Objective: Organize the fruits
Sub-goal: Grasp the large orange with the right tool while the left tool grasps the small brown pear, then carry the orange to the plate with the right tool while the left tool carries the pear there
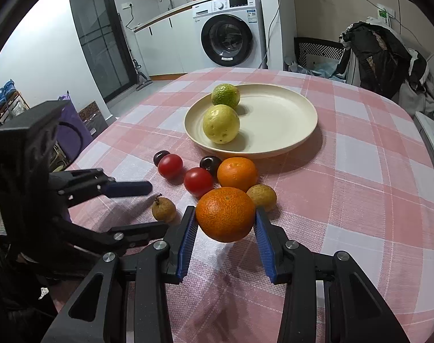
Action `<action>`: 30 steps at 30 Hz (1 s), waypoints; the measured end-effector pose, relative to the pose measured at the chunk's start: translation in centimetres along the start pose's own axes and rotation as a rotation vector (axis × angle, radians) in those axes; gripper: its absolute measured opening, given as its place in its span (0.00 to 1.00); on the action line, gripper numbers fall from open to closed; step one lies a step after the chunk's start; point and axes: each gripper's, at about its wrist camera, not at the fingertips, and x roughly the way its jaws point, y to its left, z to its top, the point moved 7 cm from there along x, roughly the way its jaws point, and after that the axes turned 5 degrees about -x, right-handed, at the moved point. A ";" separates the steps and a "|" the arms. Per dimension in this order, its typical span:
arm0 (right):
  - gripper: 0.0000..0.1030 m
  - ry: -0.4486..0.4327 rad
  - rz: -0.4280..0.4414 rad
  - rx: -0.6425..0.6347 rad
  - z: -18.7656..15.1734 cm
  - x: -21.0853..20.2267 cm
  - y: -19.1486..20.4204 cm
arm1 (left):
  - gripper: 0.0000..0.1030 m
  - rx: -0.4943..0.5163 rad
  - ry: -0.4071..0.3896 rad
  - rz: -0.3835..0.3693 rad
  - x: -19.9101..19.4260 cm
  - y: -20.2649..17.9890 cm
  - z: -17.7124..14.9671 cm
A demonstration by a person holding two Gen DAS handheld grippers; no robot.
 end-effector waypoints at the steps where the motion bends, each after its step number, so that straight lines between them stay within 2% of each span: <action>1: 0.40 0.000 -0.001 0.000 0.0 0.0 0.0 | 0.33 0.002 0.004 -0.004 0.1 -0.1 0.0; 4: 0.40 0.000 0.000 0.001 -0.1 0.0 0.0 | 0.24 0.015 0.008 -0.014 0.1 -0.5 -0.1; 14: 0.40 0.000 0.000 -0.001 -0.2 -0.1 0.0 | 0.23 0.023 -0.023 -0.021 -0.7 -0.9 0.1; 24: 0.40 -0.013 -0.008 0.004 -0.1 -0.2 -0.1 | 0.23 0.008 -0.135 0.028 -3.3 -0.2 1.5; 30: 0.40 -0.058 -0.024 0.009 0.5 -0.9 -0.1 | 0.23 -0.001 -0.210 0.042 -5.3 0.1 2.5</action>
